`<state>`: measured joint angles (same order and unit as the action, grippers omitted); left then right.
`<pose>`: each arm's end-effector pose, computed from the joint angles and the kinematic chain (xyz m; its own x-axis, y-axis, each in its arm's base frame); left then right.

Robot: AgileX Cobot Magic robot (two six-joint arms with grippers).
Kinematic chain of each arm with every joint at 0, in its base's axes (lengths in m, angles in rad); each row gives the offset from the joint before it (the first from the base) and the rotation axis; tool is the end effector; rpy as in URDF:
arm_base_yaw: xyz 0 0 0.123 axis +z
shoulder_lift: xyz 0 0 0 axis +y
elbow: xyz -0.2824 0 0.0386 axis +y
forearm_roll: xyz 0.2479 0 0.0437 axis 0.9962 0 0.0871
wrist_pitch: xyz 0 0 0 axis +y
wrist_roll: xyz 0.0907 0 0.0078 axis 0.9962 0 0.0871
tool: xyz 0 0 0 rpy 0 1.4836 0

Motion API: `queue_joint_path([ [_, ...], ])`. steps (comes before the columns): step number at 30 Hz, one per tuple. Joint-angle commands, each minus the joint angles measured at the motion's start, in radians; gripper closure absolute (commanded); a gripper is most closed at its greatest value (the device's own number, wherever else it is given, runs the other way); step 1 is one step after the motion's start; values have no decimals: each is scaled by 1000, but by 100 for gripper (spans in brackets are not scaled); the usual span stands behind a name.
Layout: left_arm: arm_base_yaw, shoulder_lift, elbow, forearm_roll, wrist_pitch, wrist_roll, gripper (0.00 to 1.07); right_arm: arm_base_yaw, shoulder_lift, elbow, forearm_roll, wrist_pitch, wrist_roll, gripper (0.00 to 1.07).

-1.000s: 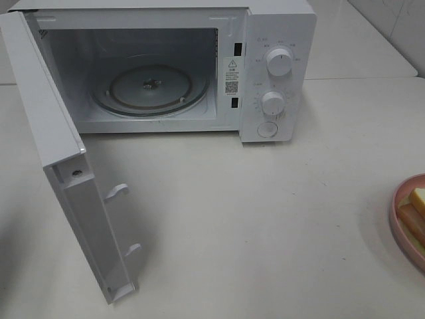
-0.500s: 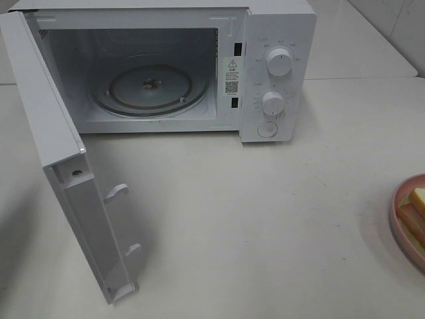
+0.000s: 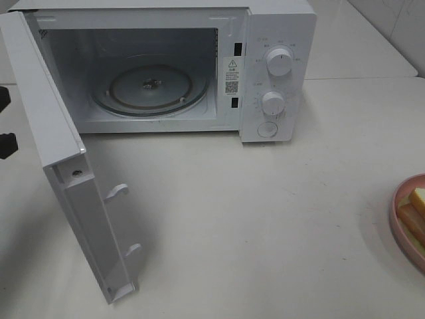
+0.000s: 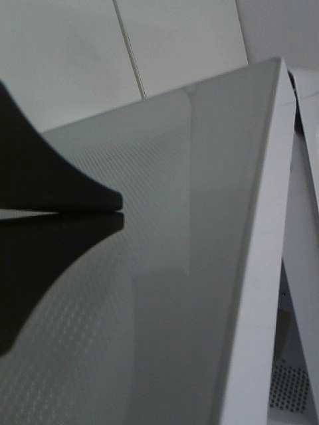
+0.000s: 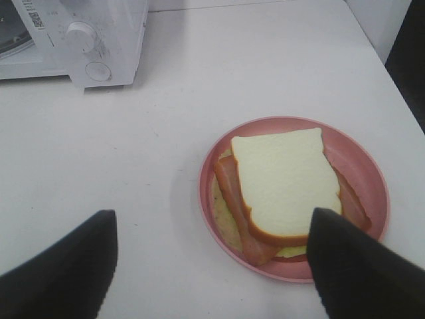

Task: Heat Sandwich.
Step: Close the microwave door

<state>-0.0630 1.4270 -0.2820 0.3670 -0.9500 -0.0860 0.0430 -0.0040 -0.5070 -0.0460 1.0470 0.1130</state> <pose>0.2240 -0.0407 0.1880 -0.0922 0.1338 -0.9867 0.3642 0.9268 0.0917 -0.0056 -0.0039 0.2803 -0.4320 0.0713 -0.8991 0.0318 0.9975 0.0638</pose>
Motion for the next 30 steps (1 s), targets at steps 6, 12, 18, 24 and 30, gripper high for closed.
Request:
queue_joint_path([
  [6, -131, 77, -25, -69, -68, 30, 107, -8, -26, 2, 4, -7, -4, 31],
  [12, -287, 155, -75, -254, -72, 51, 107, -8, -26, 2, 4, -7, -4, 31],
  [18, -416, 212, -114, -418, -94, 144, 107, -8, -26, 2, 4, -7, -4, 31],
  [24, -543, 275, -190, -586, -97, 207, 107, -8, -26, 2, 4, -7, -4, 31],
  [30, -637, 345, -278, -712, -91, 217, 107, -8, -26, 2, 4, -7, -4, 31],
])
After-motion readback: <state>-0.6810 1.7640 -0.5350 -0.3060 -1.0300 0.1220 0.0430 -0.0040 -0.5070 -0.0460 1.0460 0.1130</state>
